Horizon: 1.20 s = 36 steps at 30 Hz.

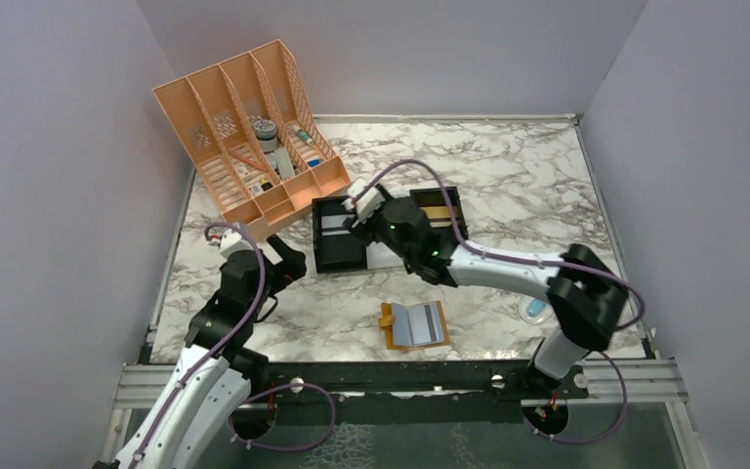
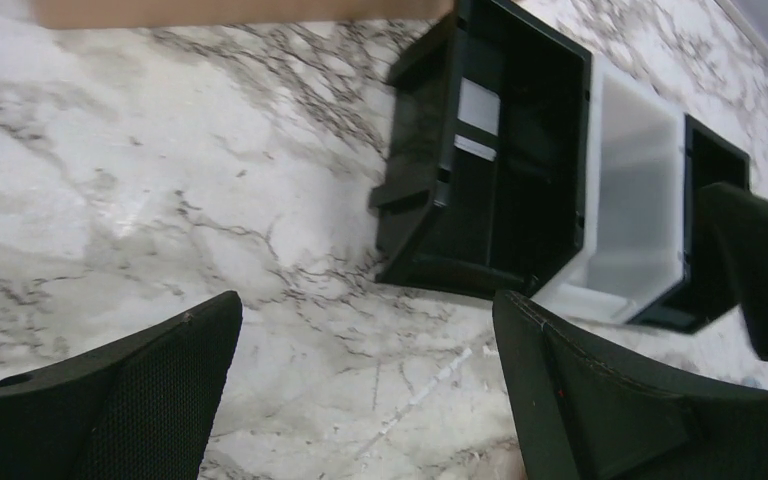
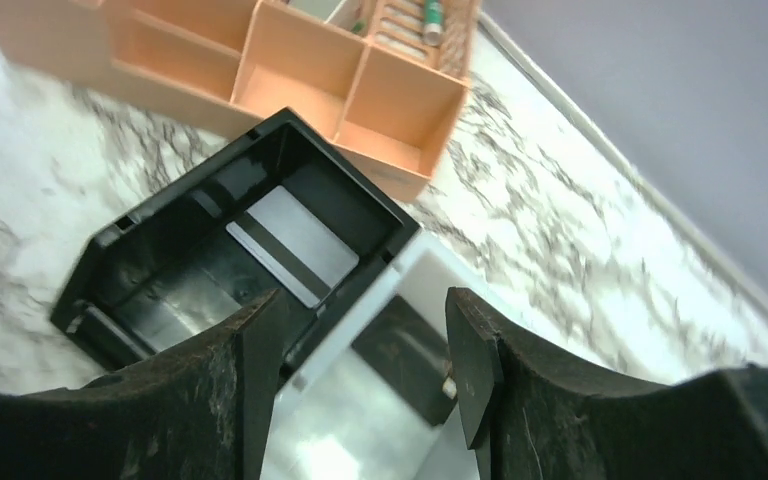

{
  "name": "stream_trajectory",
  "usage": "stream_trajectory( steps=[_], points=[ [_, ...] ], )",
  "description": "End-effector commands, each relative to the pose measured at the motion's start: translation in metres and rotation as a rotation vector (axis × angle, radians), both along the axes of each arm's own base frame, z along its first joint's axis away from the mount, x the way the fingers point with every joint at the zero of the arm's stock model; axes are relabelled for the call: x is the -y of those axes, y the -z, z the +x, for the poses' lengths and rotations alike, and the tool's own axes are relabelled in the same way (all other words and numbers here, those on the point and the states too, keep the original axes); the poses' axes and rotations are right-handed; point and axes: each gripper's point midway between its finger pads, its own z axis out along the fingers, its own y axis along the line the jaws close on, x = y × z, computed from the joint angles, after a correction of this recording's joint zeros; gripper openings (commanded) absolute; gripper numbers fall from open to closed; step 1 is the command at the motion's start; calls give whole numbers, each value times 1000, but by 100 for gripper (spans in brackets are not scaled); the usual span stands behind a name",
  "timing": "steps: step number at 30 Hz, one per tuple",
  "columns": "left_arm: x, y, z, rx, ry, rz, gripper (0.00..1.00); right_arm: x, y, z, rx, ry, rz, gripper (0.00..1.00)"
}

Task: Take the credit cards out of the card holder

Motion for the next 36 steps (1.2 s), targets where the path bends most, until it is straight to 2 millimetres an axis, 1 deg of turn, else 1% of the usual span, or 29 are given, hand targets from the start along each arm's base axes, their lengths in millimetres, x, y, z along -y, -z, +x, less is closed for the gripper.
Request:
stream_trajectory(
  steps=[1, 4, 6, 8, 10, 12, 14, 17, 20, 22, 24, 26, 30, 33, 34, 36],
  points=[
    [46, -13, 2, 38, 257, -75, 99, 48, -27, -26, -207, 245, 381, 60],
    [73, -12, -2, 35, 398, -145, 99, 76, -11, -53, -380, 341, 471, 60],
    [92, -15, -5, 42, 486, -213, 97, 89, 2, -73, -493, 376, 505, 60],
    [107, -18, -9, 34, 576, -244, 94, 100, 14, -91, -593, 408, 539, 60],
    [122, -18, -16, 4, 662, -239, 90, 108, 28, -111, -686, 412, 563, 60],
    [135, -10, -21, -28, 677, -204, 90, 116, 39, -128, -759, 409, 574, 61],
    [152, -1, -32, -55, 707, -160, 90, 126, 49, -141, -815, 430, 596, 61],
    [173, 14, -47, -101, 756, -85, 90, 140, 57, -155, -868, 465, 632, 61],
    [182, 34, -58, -153, 756, -30, 91, 148, 67, -167, -894, 452, 625, 61],
    [189, 42, -66, -165, 768, -17, 91, 156, 74, -172, -912, 484, 617, 61],
    [200, 43, -74, -158, 793, -20, 91, 162, 81, -176, -932, 507, 609, 61],
    [208, 48, -80, -165, 808, -8, 91, 164, 84, -179, -944, 510, 598, 61],
    [221, 57, -86, -176, 817, 13, 90, 164, 89, -186, -981, 508, 576, 61],
    [229, 57, -88, -155, 811, 8, 88, 165, 95, -191, -1005, 512, 553, 60],
    [231, 57, -88, -151, 810, 6, 85, 166, 97, -193, -1013, 516, 547, 60],
    [232, 59, -88, -156, 812, 14, 76, 167, 101, -197, -1031, 517, 538, 60]
  ],
)
